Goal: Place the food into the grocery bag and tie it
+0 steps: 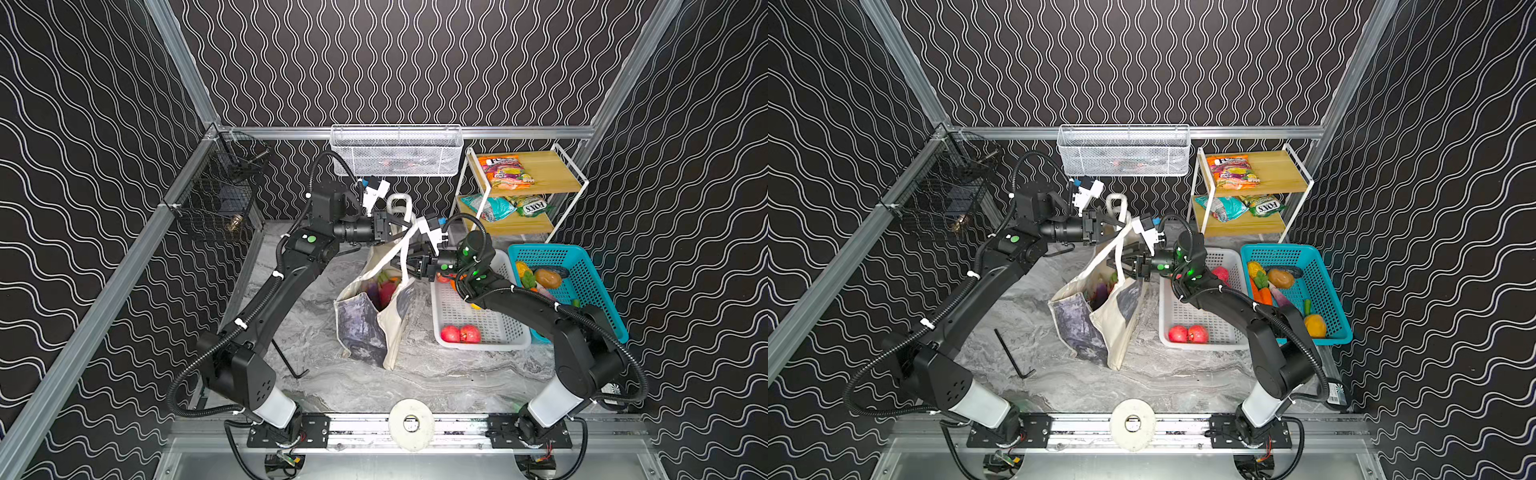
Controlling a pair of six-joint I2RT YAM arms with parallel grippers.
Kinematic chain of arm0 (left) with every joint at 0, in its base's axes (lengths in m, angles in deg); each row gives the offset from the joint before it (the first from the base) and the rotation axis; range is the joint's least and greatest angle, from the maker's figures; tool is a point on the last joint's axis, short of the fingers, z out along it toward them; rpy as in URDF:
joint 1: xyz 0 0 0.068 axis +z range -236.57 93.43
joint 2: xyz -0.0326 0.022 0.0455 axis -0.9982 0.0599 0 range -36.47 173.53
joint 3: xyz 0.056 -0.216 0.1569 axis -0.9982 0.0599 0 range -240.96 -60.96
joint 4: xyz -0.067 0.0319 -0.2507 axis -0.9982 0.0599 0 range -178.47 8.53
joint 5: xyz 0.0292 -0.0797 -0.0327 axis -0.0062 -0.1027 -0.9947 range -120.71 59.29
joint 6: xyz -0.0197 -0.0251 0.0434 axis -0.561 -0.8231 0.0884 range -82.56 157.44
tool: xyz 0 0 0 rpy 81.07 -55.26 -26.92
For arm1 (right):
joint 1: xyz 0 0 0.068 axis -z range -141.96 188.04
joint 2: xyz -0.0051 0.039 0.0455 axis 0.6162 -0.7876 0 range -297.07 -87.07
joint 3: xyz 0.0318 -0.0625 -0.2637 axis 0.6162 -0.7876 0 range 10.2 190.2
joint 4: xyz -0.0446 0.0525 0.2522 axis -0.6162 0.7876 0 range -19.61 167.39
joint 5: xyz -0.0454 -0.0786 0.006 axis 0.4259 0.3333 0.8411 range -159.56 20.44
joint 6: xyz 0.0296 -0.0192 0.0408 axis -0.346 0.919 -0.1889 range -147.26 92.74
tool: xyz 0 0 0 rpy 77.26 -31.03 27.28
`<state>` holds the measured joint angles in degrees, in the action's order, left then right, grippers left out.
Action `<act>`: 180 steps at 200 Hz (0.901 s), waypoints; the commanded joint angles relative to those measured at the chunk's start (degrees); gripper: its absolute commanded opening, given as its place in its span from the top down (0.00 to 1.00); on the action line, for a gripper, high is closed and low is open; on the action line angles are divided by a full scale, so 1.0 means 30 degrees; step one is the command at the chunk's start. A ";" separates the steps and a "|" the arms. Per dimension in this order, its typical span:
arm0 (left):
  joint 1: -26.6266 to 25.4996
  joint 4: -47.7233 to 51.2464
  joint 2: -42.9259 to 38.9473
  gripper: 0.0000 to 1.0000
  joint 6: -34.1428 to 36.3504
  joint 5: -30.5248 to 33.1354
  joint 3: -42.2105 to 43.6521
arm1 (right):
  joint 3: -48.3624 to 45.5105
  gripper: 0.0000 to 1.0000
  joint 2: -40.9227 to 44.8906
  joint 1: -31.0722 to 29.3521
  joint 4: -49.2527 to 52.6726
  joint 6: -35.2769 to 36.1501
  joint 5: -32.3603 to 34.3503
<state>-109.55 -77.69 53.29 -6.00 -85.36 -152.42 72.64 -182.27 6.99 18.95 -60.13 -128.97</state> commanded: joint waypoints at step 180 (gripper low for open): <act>0.0164 -0.0880 -0.0772 1.00 0.0812 0.1748 0.2213 | -0.1153 0.27 -0.1410 -0.0811 -1.4500 -0.9581 0.4689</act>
<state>-109.26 -81.56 50.82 -5.69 -84.03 -145.99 69.12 -188.13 4.92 -14.34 -89.09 -120.06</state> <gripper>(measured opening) 0.090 0.728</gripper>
